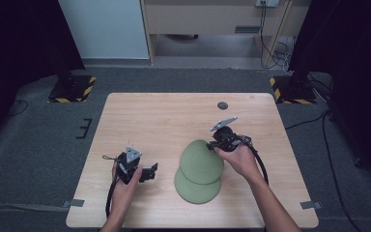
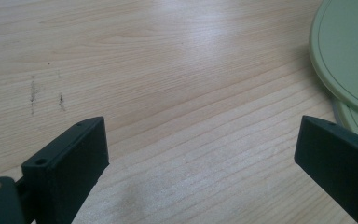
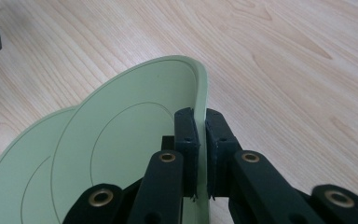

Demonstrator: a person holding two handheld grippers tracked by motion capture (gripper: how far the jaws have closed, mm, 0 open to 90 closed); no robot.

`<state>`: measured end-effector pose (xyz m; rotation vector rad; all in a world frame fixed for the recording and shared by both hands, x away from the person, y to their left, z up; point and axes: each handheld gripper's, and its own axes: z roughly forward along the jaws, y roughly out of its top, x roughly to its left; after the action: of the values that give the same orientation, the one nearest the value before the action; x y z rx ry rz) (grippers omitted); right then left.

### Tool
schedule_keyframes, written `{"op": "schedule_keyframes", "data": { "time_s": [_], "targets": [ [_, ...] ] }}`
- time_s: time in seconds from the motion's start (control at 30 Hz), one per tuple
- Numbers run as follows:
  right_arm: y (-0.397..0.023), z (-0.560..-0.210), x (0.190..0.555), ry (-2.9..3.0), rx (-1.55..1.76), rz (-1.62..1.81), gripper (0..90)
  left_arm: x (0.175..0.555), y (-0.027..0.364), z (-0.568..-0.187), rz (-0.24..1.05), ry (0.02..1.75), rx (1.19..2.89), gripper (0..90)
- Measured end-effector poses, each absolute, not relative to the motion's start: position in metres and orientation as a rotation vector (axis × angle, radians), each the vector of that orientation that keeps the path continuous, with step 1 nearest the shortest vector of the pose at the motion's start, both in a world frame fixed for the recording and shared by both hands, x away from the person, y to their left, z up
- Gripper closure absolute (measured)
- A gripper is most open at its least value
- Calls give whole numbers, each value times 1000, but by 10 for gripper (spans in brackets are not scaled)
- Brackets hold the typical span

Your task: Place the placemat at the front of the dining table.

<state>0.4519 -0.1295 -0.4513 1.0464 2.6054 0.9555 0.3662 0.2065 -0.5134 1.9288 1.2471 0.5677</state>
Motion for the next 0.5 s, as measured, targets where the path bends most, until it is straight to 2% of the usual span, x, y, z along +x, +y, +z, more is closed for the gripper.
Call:
{"op": "schedule_keyframes", "data": {
  "time_s": [0.5],
  "targets": [
    [-128, -431, 455, 2604, 1025, 936, 856, 367, 209, -516, 558, 1252, 1933, 24]
  ]
}}
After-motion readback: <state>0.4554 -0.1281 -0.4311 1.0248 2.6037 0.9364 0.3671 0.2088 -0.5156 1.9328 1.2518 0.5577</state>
